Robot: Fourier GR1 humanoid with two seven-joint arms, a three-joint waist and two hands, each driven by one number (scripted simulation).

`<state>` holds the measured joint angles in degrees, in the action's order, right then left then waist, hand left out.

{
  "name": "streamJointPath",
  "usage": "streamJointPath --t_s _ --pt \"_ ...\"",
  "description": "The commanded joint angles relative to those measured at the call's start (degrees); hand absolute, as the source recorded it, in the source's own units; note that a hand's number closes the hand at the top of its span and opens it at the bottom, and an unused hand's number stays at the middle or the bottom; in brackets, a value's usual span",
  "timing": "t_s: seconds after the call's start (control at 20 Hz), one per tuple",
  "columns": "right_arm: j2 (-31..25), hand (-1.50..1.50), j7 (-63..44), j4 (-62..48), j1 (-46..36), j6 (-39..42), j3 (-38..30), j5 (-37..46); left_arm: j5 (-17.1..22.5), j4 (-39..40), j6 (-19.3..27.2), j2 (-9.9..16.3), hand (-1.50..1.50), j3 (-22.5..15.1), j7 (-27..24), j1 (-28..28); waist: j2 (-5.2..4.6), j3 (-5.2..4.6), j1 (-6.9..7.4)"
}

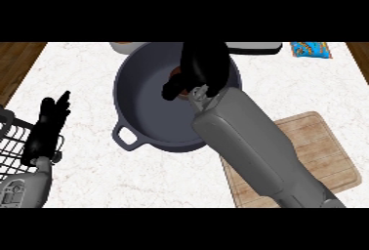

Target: Pick the cupcake from the cutting board and place it in the pot

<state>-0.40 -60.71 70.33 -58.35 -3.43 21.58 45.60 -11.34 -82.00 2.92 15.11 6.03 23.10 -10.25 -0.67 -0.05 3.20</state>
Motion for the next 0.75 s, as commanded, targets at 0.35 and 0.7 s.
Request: streamJointPath --t_s 0.35,0.7 --pt "0.39 -1.50 3.50 -3.86 0.54 -34.80 -2.43 -2.53 -0.08 -1.47 0.36 0.47 0.00 0.85 -0.19 2.55 0.35 0.06 -0.37" --pt "0.39 -1.50 2.20 5.94 8.37 -41.00 -4.94 5.15 0.01 -1.27 0.87 1.63 0.00 2.70 -0.45 3.93 1.09 0.06 -3.67"
